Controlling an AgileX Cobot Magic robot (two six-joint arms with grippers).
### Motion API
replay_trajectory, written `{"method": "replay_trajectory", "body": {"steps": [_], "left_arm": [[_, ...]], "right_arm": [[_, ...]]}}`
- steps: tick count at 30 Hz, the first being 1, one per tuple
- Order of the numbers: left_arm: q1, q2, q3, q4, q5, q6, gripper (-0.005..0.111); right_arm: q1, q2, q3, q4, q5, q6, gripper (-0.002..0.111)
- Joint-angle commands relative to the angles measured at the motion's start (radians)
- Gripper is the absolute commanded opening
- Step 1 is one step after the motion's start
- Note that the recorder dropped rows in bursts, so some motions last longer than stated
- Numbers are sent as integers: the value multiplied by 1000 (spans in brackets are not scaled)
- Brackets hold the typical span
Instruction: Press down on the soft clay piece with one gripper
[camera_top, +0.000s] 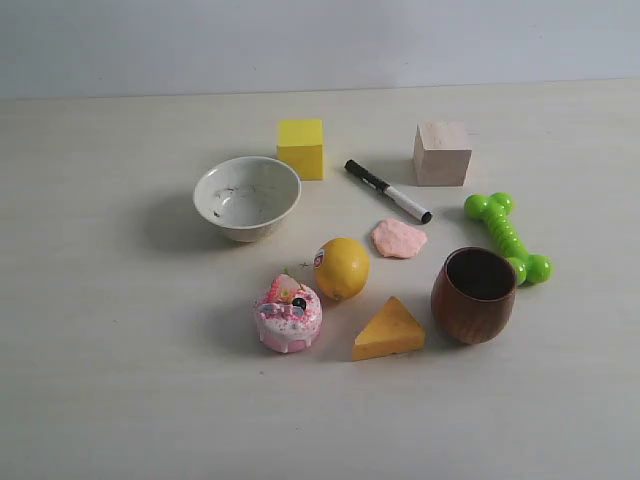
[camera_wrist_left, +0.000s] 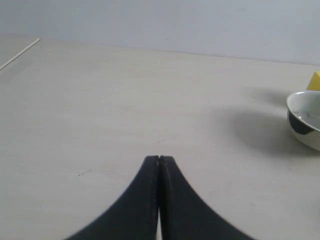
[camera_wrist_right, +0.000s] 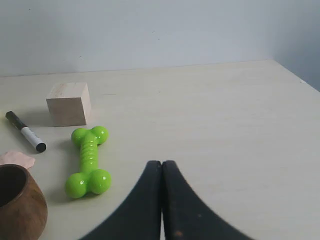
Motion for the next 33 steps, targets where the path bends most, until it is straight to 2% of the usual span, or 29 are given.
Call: {"method": "replay_trajectory", "body": {"steps": [1,30,33], "left_arm": [[-5,-7,-2,-6,-12,-3,0],[-5,-7,-2,-6,-12,-3,0],[-5,-7,-2,-6,-12,-3,0]], "right_arm": [[-4,-7,4,-2,-5,-2,0],[-4,-7,4,-2,-7,-2,0],[-4,-7,4,-2,-80,-2,0]]}}
